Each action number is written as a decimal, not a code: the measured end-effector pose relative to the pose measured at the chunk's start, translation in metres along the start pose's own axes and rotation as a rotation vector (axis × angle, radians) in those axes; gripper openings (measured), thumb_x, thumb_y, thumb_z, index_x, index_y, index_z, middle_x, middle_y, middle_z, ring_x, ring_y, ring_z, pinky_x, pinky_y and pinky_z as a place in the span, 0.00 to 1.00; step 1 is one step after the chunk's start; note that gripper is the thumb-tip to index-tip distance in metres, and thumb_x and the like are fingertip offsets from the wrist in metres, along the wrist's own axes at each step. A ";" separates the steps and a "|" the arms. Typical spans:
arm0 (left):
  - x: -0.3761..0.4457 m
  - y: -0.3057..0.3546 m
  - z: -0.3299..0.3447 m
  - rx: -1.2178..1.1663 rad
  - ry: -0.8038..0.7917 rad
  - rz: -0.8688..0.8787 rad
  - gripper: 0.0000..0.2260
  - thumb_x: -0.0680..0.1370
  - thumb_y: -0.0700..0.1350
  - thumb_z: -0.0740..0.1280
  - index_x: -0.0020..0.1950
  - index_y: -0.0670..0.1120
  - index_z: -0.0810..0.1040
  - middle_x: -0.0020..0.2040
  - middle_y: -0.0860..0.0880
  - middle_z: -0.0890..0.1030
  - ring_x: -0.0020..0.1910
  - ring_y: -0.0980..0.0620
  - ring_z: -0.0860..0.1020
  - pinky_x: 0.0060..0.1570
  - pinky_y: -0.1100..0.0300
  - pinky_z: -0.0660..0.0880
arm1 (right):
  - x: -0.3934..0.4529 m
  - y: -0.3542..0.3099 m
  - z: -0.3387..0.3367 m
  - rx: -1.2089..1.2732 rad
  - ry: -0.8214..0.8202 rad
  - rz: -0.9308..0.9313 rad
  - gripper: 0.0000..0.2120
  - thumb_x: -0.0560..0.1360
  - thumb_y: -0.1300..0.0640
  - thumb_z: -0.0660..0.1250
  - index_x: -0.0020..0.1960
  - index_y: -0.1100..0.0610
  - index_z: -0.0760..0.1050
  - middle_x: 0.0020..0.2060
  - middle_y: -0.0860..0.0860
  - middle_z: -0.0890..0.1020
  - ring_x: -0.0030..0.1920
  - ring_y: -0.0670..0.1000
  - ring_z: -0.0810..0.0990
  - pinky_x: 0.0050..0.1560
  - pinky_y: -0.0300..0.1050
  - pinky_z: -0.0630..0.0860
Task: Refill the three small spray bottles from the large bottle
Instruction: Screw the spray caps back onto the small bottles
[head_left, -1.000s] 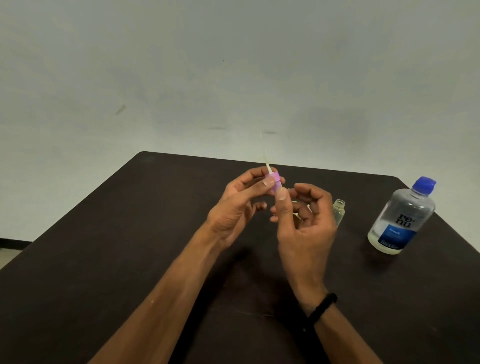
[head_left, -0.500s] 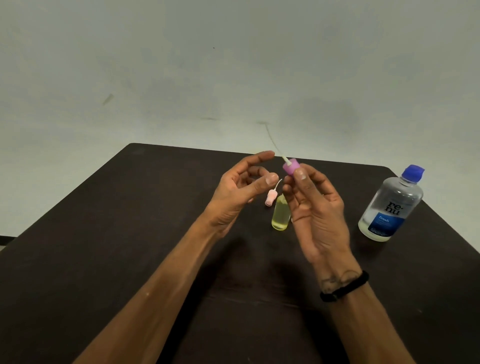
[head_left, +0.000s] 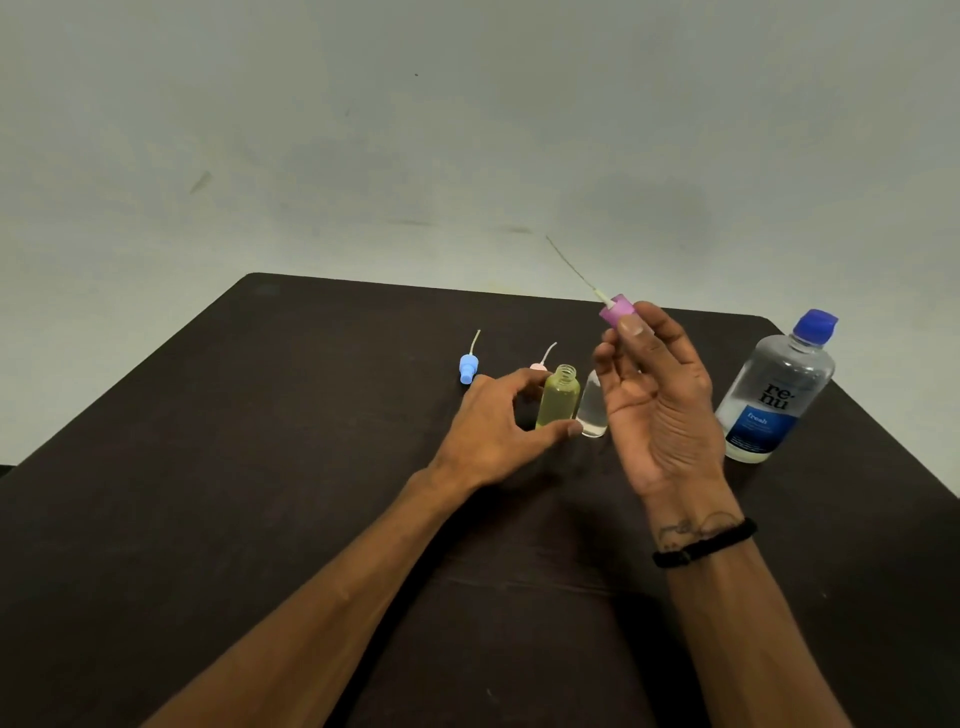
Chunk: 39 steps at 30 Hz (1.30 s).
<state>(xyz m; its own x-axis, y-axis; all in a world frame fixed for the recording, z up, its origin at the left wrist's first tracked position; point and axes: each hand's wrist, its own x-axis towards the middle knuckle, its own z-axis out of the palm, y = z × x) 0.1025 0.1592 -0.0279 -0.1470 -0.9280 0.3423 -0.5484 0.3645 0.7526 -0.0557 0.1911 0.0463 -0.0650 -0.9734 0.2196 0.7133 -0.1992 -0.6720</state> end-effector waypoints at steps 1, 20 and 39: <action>0.000 0.000 0.001 0.001 -0.002 -0.005 0.30 0.72 0.62 0.78 0.71 0.53 0.79 0.61 0.56 0.84 0.63 0.53 0.79 0.64 0.53 0.78 | 0.001 0.000 -0.001 0.003 0.002 -0.003 0.12 0.75 0.67 0.71 0.57 0.57 0.80 0.55 0.56 0.86 0.51 0.48 0.84 0.54 0.41 0.81; 0.003 0.000 -0.001 -0.089 0.342 0.050 0.17 0.78 0.56 0.76 0.64 0.52 0.82 0.52 0.61 0.82 0.52 0.58 0.78 0.51 0.64 0.76 | 0.010 -0.007 -0.017 -0.467 0.156 -0.433 0.18 0.72 0.65 0.80 0.60 0.59 0.80 0.57 0.58 0.87 0.60 0.57 0.87 0.59 0.48 0.83; 0.003 -0.001 -0.002 -0.101 0.325 0.069 0.22 0.76 0.56 0.77 0.68 0.51 0.80 0.56 0.58 0.81 0.54 0.57 0.79 0.51 0.55 0.81 | 0.006 -0.001 -0.013 -0.914 0.081 -0.583 0.21 0.74 0.60 0.81 0.65 0.60 0.80 0.55 0.49 0.87 0.51 0.49 0.87 0.50 0.37 0.82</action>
<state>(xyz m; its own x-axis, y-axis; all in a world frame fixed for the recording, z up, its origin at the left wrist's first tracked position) 0.1043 0.1564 -0.0261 0.0980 -0.8334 0.5439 -0.4596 0.4468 0.7675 -0.0662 0.1837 0.0396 -0.2945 -0.6999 0.6506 -0.2294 -0.6091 -0.7591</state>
